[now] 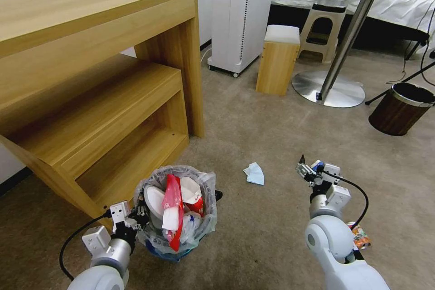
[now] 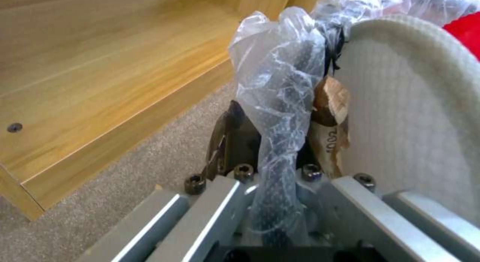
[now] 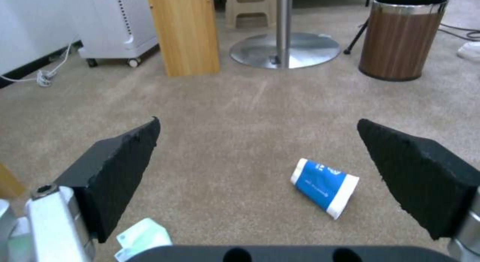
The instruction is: Pick up the trash bin and place the garbage on the floor into it.
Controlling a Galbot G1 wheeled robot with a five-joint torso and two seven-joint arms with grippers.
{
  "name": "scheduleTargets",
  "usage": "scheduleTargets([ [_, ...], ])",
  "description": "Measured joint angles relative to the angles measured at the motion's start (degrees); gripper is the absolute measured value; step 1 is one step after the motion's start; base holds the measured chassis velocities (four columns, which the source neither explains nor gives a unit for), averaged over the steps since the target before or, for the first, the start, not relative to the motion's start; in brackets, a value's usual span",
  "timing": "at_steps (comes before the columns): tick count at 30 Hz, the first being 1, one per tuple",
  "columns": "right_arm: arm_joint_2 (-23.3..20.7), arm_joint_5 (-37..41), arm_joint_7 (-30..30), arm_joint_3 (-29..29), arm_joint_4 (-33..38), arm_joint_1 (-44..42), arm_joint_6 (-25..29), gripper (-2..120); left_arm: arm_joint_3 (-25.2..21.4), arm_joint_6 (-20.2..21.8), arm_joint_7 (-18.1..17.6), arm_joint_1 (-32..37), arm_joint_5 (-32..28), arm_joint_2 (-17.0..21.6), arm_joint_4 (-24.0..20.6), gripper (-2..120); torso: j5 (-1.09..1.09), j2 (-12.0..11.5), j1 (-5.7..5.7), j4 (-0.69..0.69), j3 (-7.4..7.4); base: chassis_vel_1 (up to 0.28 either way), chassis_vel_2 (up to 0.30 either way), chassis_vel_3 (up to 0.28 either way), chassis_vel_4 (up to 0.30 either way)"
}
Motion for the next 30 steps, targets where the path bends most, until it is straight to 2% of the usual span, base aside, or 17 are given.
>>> scheduleTargets([
  [4,0.0,-0.6,-2.7,1.5,-0.6,-0.4,1.3,100,-0.1,-0.1,0.0,0.0,0.2,0.0,0.0,1,0.0,0.0,0.0,0.0,0.0,0.0,0.0,0.0,0.0],
  [6,-0.3,-0.9,-7.1,3.0,-1.7,-0.7,3.7,100,-0.2,-0.2,0.1,0.0,0.4,0.1,0.0,1,0.01,0.0,0.0,0.0,0.0,0.0,0.0,0.0,0.0],
  [10,-0.6,-1.0,-10.5,4.2,-2.3,-0.9,5.4,100,-0.2,-0.3,0.2,0.0,0.4,0.1,0.0,1,0.01,0.0,0.0,0.0,0.0,0.0,0.0,0.0,0.0],
  [13,-1.2,-1.1,-19.3,6.3,-4.3,-1.3,11.3,100,-0.1,-0.3,0.2,-0.1,0.4,0.0,0.1,1,0.01,0.0,0.0,0.0,0.0,0.0,0.0,0.0,0.0],
  [14,-1.2,-1.1,-19.3,6.3,-4.3,-1.3,11.3,100,-0.1,-0.3,0.2,-0.1,0.4,0.0,0.1,1,0.01,0.0,0.0,0.0,0.0,0.0,0.0,0.0,0.0],
  [15,-1.5,-1.5,-23.3,7.2,-5.5,-1.5,14.1,100,-0.1,-0.3,0.2,-0.2,0.4,0.0,0.2,1,0.0,0.0,0.0,0.0,0.0,0.0,0.0,0.0,0.0],
  [17,-1.8,-1.7,-25.2,7.5,-6.2,-1.6,15.5,100,-0.1,-0.3,0.2,-0.2,0.4,0.0,0.3,1,0.01,0.0,0.0,0.0,0.0,0.0,0.0,0.0,0.0],
  [19,-2.7,-3.3,-31.2,8.3,-8.7,-1.9,19.3,100,0.0,-0.3,0.2,-0.4,0.4,0.0,0.5,1,0.0,0.0,0.0,0.0,0.0,0.0,0.0,0.0,0.0],
  [20,-2.7,-3.3,-31.2,8.3,-8.7,-1.9,19.3,100,0.0,-0.3,0.2,-0.4,0.4,0.0,0.5,1,0.0,0.0,0.0,0.0,0.0,0.0,0.0,0.0,0.0],
  [23,-3.9,-4.5,-36.7,8.7,-10.9,-2.6,21.6,100,0.1,-0.4,0.2,-0.4,0.5,0.0,0.8,1,0.01,0.0,0.0,0.0,0.0,0.0,0.0,0.0,0.0],
  [26,-4.4,-5.7,-37.8,8.9,-11.8,-2.9,21.6,100,0.2,-0.4,0.2,-0.5,0.6,-0.1,0.8,1,0.01,0.0,0.0,0.0,0.0,0.0,0.0,0.0,0.0],
  [30,-4.6,-7.4,-36.5,9.6,-11.2,-4.0,17.7,100,0.2,-0.5,0.3,-0.4,0.7,-0.2,0.9,1,0.01,0.0,0.0,0.0,0.0,0.0,0.0,0.0,0.0],
])
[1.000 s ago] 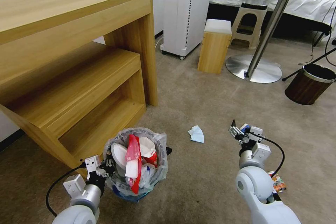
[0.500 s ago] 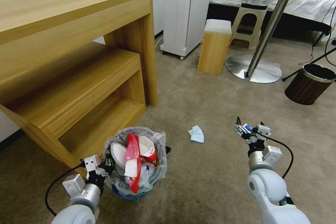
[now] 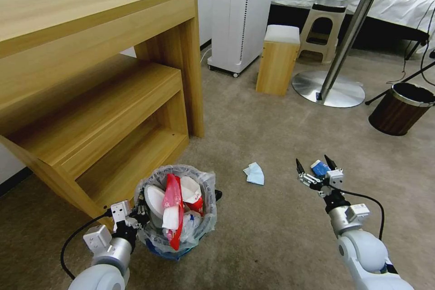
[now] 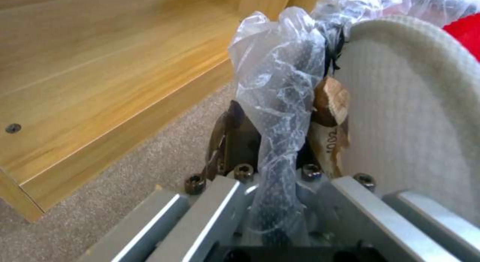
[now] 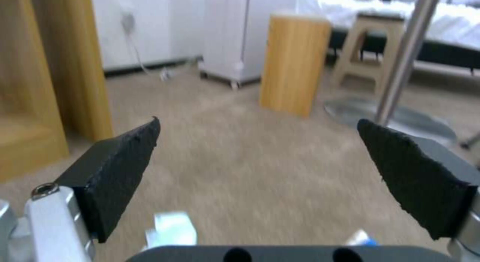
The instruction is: Pick up the trash bin and place the garbage on the floor into it.
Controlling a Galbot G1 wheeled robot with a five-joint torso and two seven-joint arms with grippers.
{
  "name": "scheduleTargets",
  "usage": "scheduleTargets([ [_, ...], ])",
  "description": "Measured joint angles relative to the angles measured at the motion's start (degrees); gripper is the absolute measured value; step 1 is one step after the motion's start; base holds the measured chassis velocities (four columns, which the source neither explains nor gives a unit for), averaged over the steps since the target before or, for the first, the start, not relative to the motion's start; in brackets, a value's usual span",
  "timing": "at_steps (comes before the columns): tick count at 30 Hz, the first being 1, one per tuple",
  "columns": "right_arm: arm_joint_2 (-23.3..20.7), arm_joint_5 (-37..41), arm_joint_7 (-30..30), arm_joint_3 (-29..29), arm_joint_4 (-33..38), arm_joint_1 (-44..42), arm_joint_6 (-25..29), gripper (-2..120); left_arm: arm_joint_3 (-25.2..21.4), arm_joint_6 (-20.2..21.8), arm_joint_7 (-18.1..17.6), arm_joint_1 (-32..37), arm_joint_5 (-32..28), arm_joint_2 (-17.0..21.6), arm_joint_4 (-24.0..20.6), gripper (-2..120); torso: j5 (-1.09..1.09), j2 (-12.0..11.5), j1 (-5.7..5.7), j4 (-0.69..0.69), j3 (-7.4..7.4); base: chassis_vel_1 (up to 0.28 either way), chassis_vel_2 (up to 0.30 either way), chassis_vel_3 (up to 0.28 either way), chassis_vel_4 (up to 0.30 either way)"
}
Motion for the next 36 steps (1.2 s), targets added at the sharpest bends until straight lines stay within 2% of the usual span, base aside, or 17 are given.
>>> scheduleTargets([
  [1,0.0,-0.5,1.2,0.2,0.7,-0.4,-2.3,100,0.0,0.0,0.0,0.0,0.0,-0.1,0.0,1,-0.01,0.0,0.0,0.0,0.0,0.0,0.0,0.0,0.0],
  [4,0.0,-1.3,3.0,0.3,1.4,-1.0,-4.8,100,0.1,0.0,0.0,0.1,0.2,-0.1,0.0,1,-0.01,0.0,0.0,0.0,0.0,0.0,0.0,0.0,0.0],
  [7,0.0,-1.2,4.2,0.4,2.0,-1.1,-5.6,100,0.1,0.0,0.1,0.2,0.2,-0.2,0.0,1,-0.01,0.0,0.0,0.0,0.0,0.0,0.0,0.0,0.0],
  [22,0.8,-2.0,8.6,0.0,1.3,-1.5,-1.4,100,-0.4,-0.2,0.1,0.2,0.1,-0.1,-0.1,1,-0.01,0.0,0.0,0.0,0.0,0.0,0.0,0.0,0.0],
  [36,0.6,-2.0,9.3,0.7,0.9,-1.4,-1.1,100,-0.5,-0.5,0.2,0.8,0.2,-0.2,-0.5,1,-0.01,0.0,0.0,0.0,0.0,0.0,0.0,0.0,0.0],
])
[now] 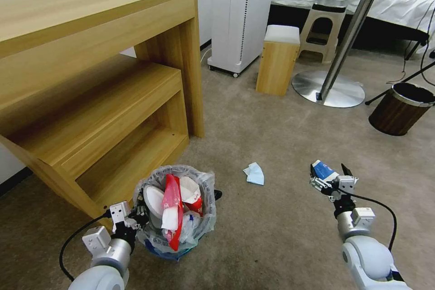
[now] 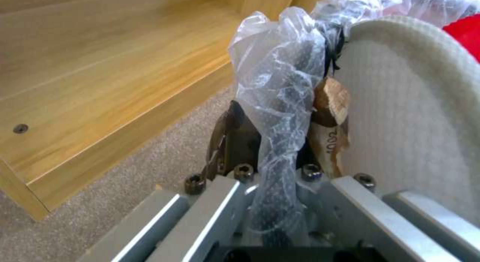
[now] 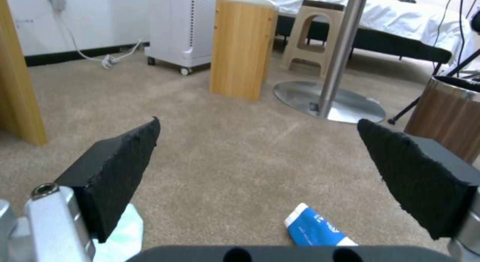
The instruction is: Pick up the trash bin and place the garbage on the floor into it.
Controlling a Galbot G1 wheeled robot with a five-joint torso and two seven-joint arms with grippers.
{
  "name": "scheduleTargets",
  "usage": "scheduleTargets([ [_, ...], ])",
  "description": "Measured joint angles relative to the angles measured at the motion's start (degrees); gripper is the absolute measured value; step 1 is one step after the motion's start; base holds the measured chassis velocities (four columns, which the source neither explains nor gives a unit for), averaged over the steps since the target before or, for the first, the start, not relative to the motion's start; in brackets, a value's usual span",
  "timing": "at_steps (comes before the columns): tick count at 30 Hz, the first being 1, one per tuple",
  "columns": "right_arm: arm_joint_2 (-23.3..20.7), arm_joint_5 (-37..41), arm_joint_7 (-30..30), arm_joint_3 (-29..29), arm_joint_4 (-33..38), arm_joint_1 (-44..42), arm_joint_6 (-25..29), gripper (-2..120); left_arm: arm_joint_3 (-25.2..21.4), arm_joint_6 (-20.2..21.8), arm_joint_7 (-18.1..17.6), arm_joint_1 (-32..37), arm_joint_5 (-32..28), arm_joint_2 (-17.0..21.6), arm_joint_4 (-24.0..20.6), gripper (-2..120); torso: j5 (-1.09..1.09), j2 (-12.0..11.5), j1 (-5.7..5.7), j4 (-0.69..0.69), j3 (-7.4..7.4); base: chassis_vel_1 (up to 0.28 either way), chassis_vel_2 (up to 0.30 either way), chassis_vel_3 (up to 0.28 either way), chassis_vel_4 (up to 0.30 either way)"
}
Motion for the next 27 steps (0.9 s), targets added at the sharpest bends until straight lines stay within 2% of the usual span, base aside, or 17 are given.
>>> scheduleTargets([
  [16,0.3,-1.2,0.0,0.3,-0.2,-0.4,0.3,100,0.1,-0.1,0.1,0.3,0.2,-0.1,-0.3,1,0.0,0.0,0.0,0.0,0.0,0.0,0.0,0.0,0.0],
  [27,0.4,-1.4,-0.2,0.4,-0.2,-0.2,0.4,100,-0.1,-0.2,0.1,0.4,0.2,0.0,-0.3,1,0.0,0.0,0.0,0.0,0.0,-0.076,0.069,0.071,-0.066],
])
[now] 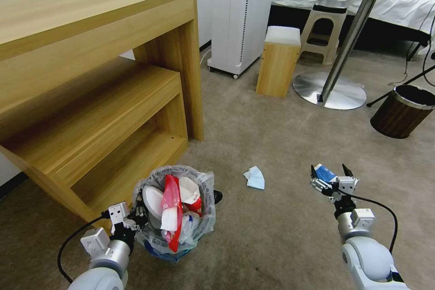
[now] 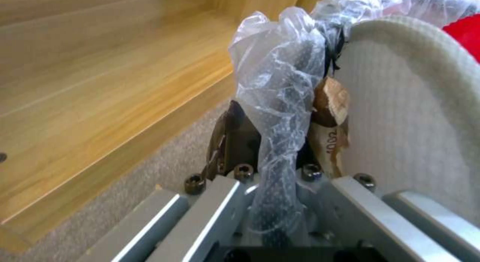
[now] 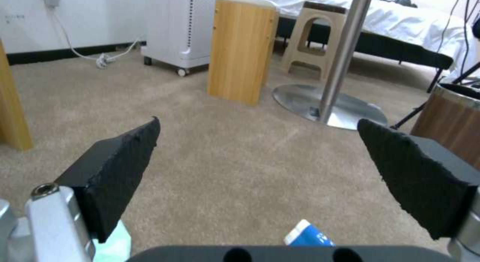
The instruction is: Pick up the trash bin and place the garbage on the floor into it.
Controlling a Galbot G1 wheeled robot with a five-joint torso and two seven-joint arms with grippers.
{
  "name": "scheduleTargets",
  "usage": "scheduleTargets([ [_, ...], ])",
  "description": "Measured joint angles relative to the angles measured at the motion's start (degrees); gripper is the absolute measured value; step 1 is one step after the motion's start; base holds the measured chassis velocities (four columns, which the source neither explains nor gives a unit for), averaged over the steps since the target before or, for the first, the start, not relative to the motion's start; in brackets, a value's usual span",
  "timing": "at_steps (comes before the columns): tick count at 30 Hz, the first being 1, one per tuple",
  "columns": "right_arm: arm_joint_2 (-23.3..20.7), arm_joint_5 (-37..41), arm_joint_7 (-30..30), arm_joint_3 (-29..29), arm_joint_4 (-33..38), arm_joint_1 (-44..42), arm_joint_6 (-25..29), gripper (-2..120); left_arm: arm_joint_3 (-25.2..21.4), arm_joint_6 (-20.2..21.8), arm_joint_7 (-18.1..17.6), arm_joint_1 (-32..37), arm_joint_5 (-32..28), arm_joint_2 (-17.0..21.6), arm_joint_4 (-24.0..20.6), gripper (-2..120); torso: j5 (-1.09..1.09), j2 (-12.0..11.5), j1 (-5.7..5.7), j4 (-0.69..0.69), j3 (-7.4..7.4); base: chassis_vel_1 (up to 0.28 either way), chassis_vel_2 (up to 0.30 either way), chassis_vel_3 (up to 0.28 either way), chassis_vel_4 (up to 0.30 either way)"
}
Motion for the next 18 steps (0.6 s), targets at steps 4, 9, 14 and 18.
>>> scheduleTargets([
  [4,0.0,0.0,-0.1,0.0,0.0,0.0,0.1,100,0.0,0.0,0.0,0.0,0.0,0.0,0.0,1,0.0,0.0,0.0,0.01,0.0,-0.056,0.082,0.073,-0.08],
  [9,0.0,0.1,-0.1,0.0,0.1,-0.2,0.2,100,0.1,-0.1,0.0,0.1,0.0,0.0,0.0,1,0.0,0.0,0.0,0.0,0.0,-0.062,0.047,0.058,-0.052],
  [14,0.0,0.1,-0.3,0.1,0.3,-0.3,0.4,100,0.2,-0.1,0.0,0.1,0.0,0.0,-0.1,1,0.0,0.0,0.0,0.0,0.0,-0.051,0.044,0.051,-0.034],
  [18,0.0,0.1,-0.4,0.1,0.3,-0.3,0.4,100,0.2,-0.1,0.0,0.1,0.0,0.0,-0.2,1,0.0,0.0,0.0,0.0,0.0,-0.058,0.077,0.059,-0.059],
])
